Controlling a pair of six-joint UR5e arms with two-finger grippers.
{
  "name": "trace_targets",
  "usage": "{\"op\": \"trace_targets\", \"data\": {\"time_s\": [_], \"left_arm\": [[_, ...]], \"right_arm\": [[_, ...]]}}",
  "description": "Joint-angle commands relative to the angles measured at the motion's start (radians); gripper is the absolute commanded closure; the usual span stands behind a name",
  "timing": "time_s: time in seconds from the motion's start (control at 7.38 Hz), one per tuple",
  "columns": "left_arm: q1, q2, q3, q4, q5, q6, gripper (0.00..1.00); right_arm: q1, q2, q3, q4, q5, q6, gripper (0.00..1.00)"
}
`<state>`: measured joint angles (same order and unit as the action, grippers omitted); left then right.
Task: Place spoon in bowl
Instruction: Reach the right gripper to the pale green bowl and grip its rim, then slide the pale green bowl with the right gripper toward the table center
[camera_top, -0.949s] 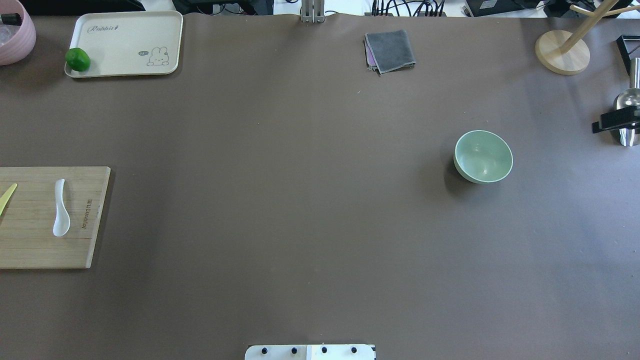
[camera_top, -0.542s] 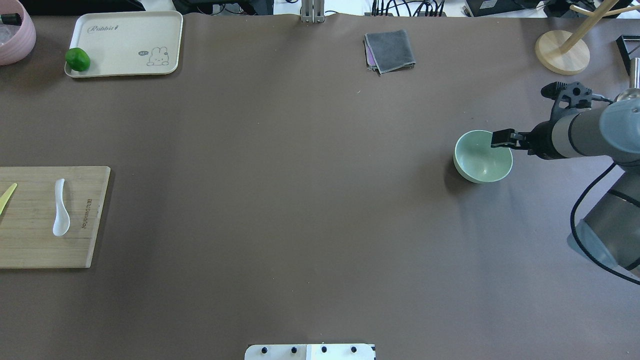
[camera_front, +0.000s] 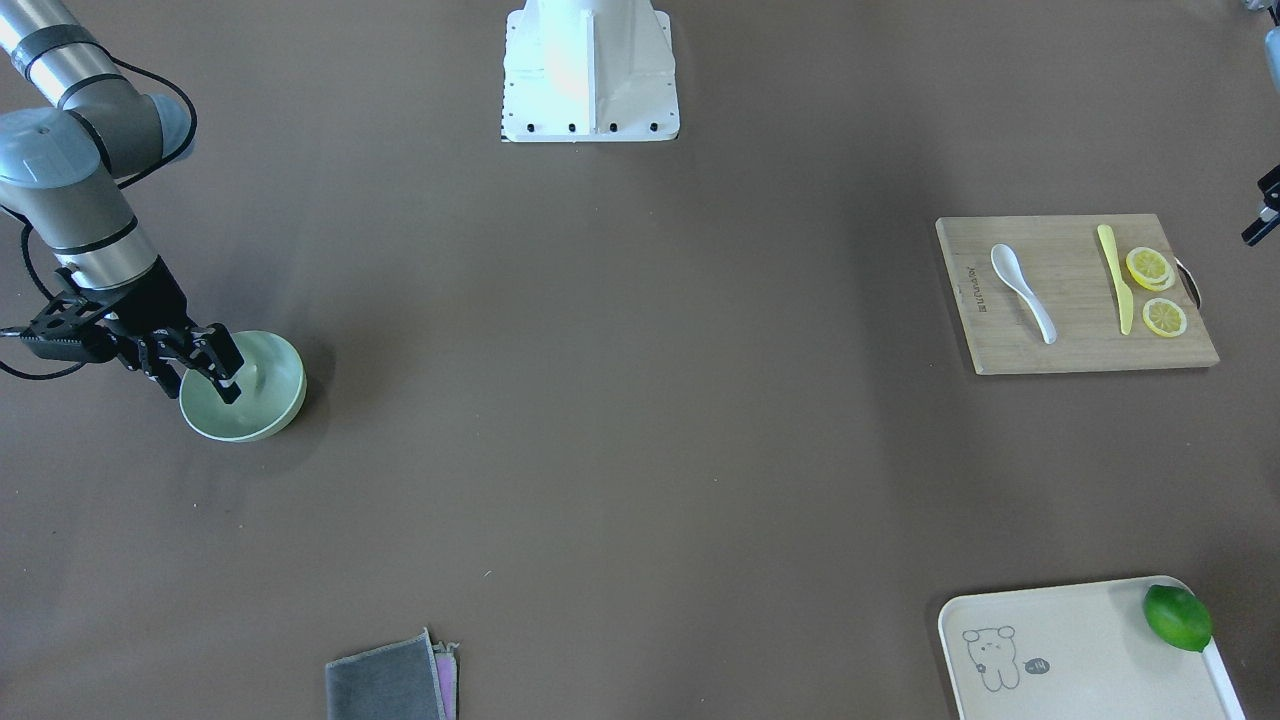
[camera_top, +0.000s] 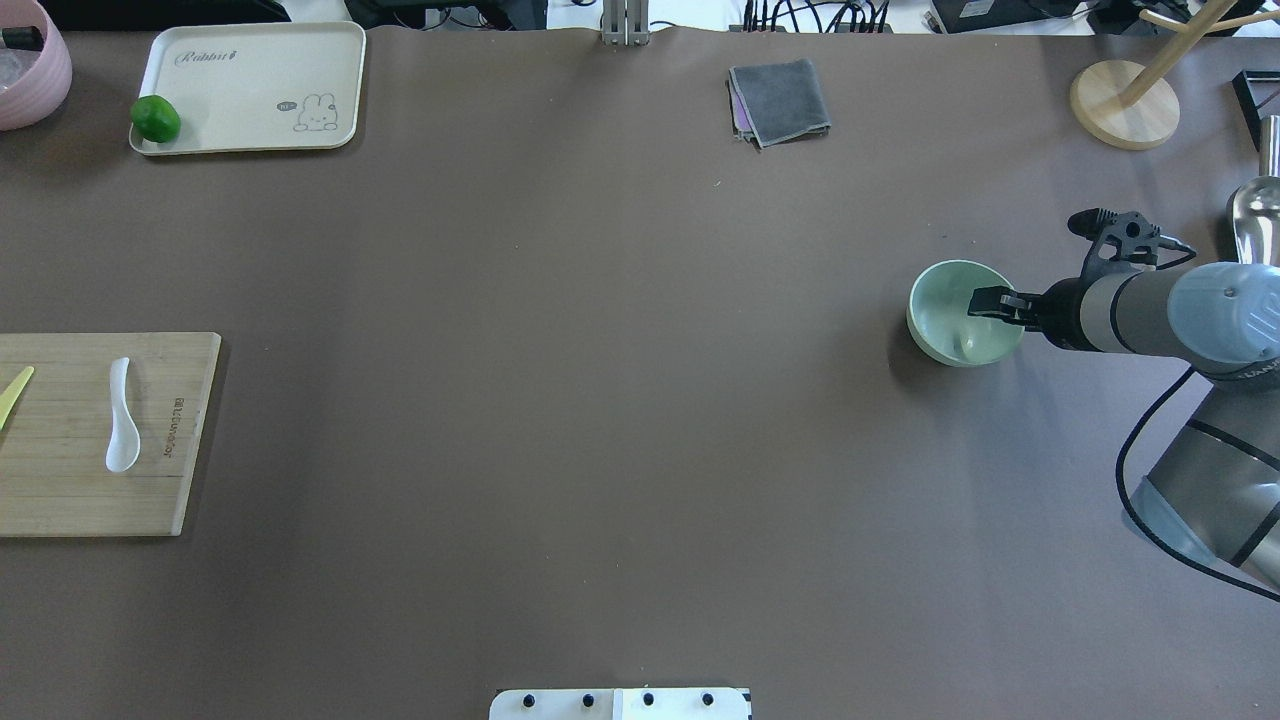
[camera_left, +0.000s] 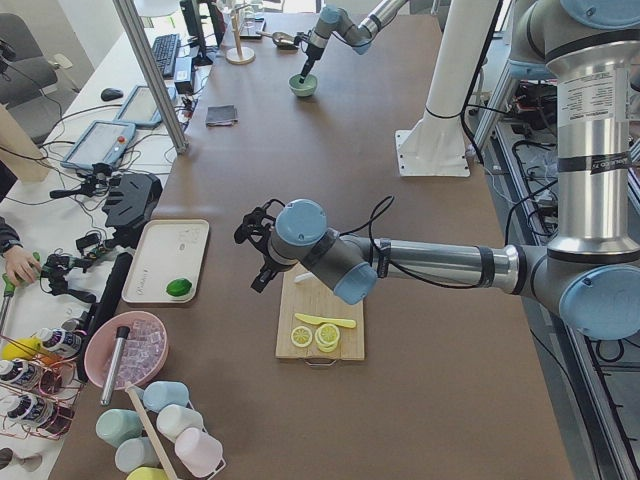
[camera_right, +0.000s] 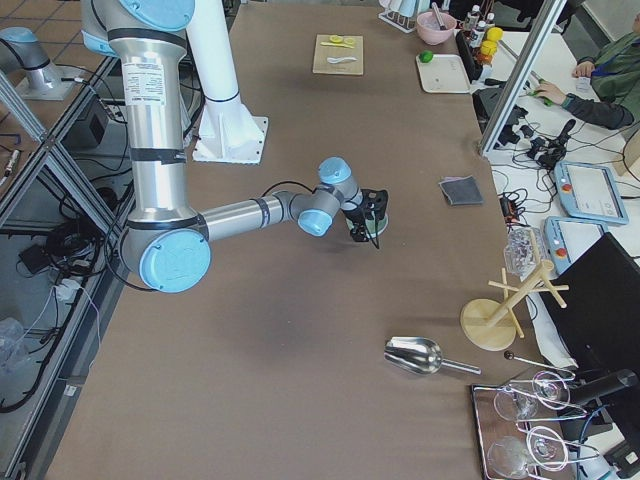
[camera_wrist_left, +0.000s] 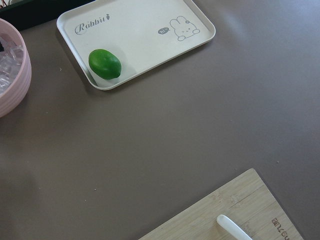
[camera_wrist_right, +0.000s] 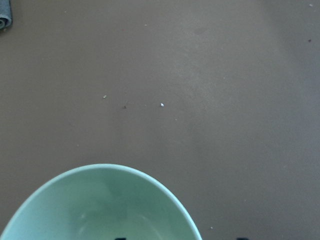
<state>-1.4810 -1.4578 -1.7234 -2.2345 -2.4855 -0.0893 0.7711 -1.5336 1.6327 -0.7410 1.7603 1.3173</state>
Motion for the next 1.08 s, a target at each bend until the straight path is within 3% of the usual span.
{"op": "trace_targets", "data": {"time_s": [0.0,0.54,0.81,0.95], "left_arm": [[0.001,0.013,0.001,-0.01,-0.001,0.0,0.01],[0.001,0.013,0.001,-0.01,0.0,0.0,0.01],[0.002,0.011,-0.001,-0.01,-0.001,0.0,0.01],[0.007,0.013,-0.001,-0.01,-0.001,0.0,0.01]], "right_arm": [[-0.001,-0.002,-0.001,0.005,-0.002,0.022,1.0],[-0.004,0.03,0.018,-0.024,0.001,0.052,1.0],[-0.025,0.152,0.051,-0.172,-0.004,0.146,1.0],[-0.08,0.232,0.062,-0.277,-0.062,0.205,1.0]]}}
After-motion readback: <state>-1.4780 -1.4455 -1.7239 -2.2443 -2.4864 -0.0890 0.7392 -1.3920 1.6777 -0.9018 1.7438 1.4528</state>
